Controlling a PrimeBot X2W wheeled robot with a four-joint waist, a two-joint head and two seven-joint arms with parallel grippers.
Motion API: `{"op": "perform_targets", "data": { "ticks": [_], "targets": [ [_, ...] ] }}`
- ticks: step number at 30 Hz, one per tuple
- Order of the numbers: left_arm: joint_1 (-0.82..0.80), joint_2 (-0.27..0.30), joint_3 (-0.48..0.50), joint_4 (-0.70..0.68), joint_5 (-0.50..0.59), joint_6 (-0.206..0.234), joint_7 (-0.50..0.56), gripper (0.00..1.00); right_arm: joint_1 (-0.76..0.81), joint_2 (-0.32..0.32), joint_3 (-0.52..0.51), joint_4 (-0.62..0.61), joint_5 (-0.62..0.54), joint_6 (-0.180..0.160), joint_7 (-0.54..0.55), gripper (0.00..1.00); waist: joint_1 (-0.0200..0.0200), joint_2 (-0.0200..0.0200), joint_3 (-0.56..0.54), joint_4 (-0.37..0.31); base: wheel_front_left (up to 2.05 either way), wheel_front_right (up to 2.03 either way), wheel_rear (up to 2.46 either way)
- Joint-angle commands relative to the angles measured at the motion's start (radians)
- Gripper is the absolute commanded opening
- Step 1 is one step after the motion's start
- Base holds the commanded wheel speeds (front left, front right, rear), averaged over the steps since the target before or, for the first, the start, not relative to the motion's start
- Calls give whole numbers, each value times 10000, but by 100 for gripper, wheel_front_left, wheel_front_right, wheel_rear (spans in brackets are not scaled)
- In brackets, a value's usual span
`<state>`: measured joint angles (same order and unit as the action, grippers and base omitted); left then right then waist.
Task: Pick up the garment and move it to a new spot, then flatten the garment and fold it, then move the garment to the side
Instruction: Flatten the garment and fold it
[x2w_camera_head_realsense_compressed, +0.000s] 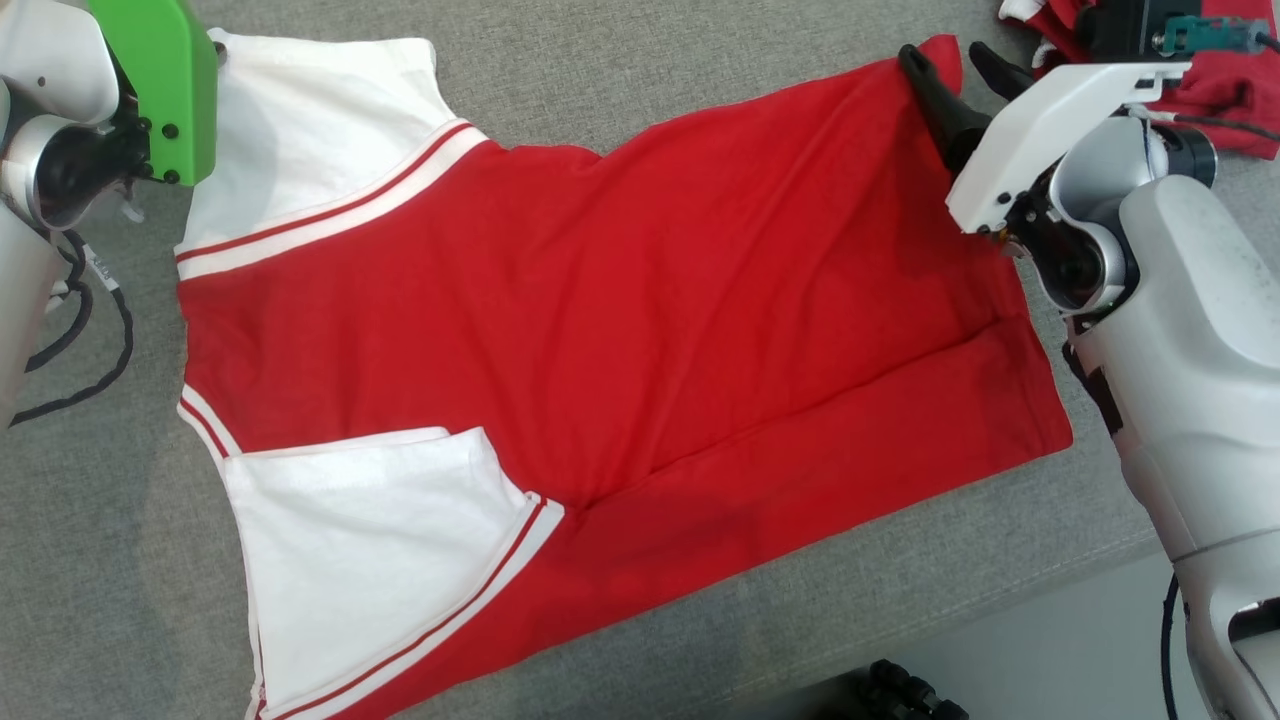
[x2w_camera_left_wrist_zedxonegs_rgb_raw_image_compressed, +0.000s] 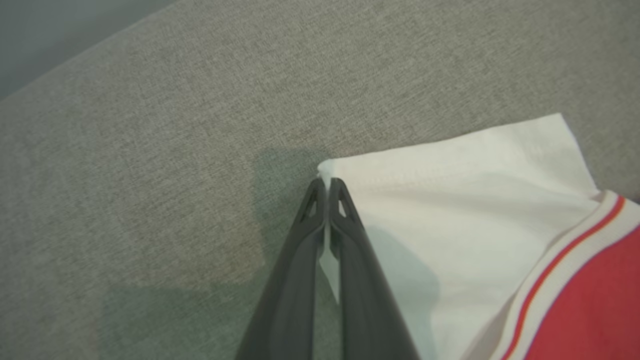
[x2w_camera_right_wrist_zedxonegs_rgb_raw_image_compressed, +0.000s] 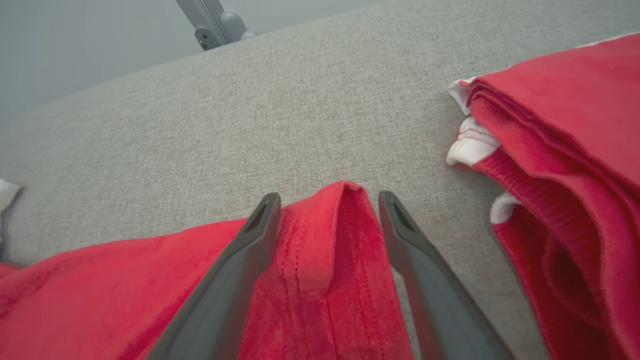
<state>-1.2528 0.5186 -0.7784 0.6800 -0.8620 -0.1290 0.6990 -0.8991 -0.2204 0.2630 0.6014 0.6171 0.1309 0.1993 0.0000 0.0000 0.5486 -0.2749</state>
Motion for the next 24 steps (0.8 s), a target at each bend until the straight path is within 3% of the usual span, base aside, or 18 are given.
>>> {"op": "perform_targets", "data": {
  "ticks": [1,4,6,7,11,12,13,18,24],
  "targets": [
    [-196,101,-60,-33,-70,-23,-68,0,-278,-36,-113,225,-86,-5,407,100,0,0,2,-7,0,0,0],
    [-257,112,-174,-18,-130,-23,-112,0,-645,134,-293,626,-196,-3,1291,100,0,0,-8,-13,0,0,0],
    [-297,130,-263,0,-157,-22,-127,0,-883,182,-406,861,-370,-5,1753,72,0,0,-2,-16,0,0,0],
    [-324,139,-306,5,-161,-22,-142,0,-976,221,-455,982,-461,-3,1978,50,0,0,-1,-12,0,0,0],
    [-424,169,-476,67,-199,-23,-180,0,-1306,413,-578,1191,-812,-3,2553,42,0,0,-13,5,0,0,0],
    [-442,178,-508,82,-229,-23,-198,0,-1360,430,-623,1189,-895,-3,2611,26,0,0,-17,6,0,0,0],
    [-453,186,-542,98,-243,-23,-211,0,-1376,466,-654,1174,-948,-3,2640,0,0,0,-25,7,0,0,0],
    [-537,263,-848,-51,-234,-23,-362,0,-1462,524,-738,922,-1171,-3,2443,0,0,0,-46,42,0,0,0],
    [-832,609,-1373,-941,-378,-23,-1337,0,-1603,225,-1010,742,-998,-5,1973,0,0,0,20,291,0,0,0]
  ]
}}
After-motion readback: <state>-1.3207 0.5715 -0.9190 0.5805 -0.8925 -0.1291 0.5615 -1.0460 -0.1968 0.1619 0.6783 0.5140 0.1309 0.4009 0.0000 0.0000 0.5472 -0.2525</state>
